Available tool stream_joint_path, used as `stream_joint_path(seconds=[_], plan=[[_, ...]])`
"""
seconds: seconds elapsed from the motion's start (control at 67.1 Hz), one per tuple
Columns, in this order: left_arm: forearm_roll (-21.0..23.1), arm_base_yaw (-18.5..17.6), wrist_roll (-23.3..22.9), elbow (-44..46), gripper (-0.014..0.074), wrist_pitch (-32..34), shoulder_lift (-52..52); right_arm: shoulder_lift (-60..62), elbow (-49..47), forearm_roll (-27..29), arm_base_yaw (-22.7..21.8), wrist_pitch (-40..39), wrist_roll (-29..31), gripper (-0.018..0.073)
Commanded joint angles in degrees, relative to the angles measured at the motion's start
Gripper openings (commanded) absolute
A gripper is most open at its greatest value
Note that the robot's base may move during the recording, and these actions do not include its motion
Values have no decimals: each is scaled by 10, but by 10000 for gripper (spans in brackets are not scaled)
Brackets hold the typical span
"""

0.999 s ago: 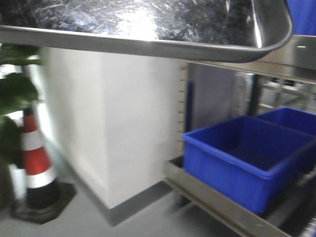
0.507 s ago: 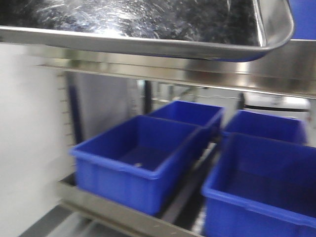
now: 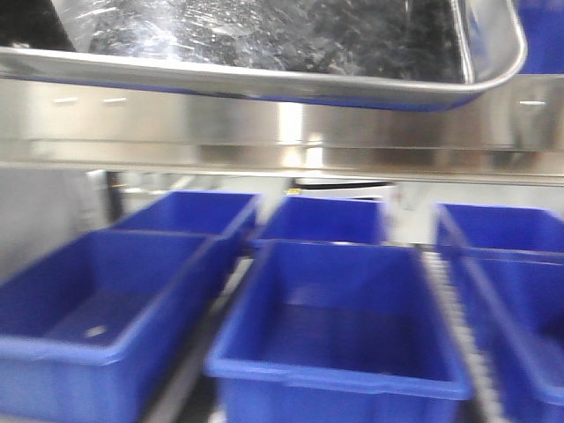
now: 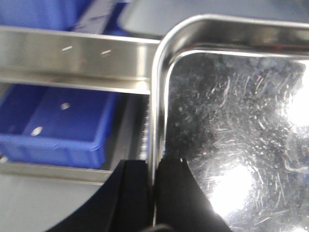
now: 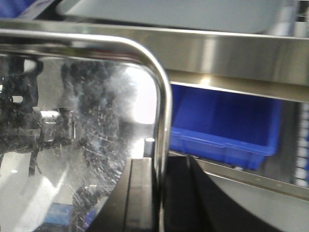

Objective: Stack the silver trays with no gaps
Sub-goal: 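Position the held tray above the silver tray on the shelf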

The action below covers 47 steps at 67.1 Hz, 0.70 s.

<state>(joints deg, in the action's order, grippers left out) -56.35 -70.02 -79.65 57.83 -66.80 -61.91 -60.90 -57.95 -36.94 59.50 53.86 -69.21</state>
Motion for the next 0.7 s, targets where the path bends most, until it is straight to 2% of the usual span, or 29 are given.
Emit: stream_joint_path(seconds=[0.0,0.686], plan=[[-10,-3,-3,2,-15,48,-2,3,-4,-4,2,-73,2,-3],[-10,-3,-3,2,-15,48,-2,3,-4,-4,2,-73,2,-3]])
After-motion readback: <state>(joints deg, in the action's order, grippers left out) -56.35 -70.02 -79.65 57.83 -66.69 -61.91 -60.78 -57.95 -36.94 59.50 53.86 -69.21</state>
